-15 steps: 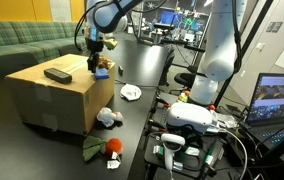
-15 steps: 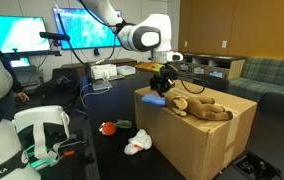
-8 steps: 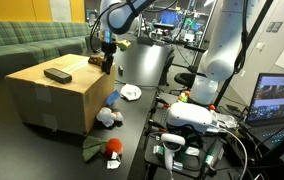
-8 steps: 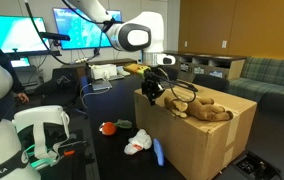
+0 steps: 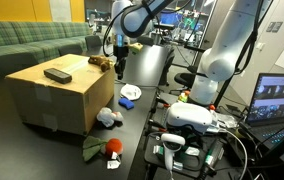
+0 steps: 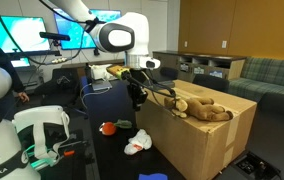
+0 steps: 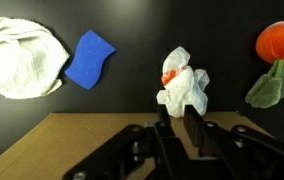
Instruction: Put the white towel on the table, the moose on the box, the blue sponge on the table, the white cloth on the box, the duster on the table, lastly, the turnip plushie on the box
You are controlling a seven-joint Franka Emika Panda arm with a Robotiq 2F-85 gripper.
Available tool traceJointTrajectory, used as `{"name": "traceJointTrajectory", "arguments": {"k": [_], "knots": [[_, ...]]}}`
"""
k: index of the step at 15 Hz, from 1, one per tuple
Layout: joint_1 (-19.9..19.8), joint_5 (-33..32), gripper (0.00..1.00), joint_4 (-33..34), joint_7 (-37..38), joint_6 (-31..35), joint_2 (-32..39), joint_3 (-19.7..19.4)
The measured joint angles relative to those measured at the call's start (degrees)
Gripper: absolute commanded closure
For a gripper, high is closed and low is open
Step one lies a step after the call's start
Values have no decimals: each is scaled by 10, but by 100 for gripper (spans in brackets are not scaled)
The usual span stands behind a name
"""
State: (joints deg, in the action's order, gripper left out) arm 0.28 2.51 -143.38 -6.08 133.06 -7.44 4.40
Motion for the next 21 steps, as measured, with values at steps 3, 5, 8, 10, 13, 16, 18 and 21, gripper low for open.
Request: {"name": "traceJointTrajectory", "arguments": {"k": [3,5,8,10,13,16,18,21], "knots": [[25,1,21,-43,32,13,-15,12],[43,7,6,-72,53,34,-16,23],[68,9,0,-116,104,109,-6,45],[83,16,0,-138,131,175,13,58],[106,50,0,-146,139,271,63,69],[122,128,0,-141,100,347,119,85],[117,199,0,-127,51,378,156,115],[79,284,0,-92,-25,404,212,176]]}}
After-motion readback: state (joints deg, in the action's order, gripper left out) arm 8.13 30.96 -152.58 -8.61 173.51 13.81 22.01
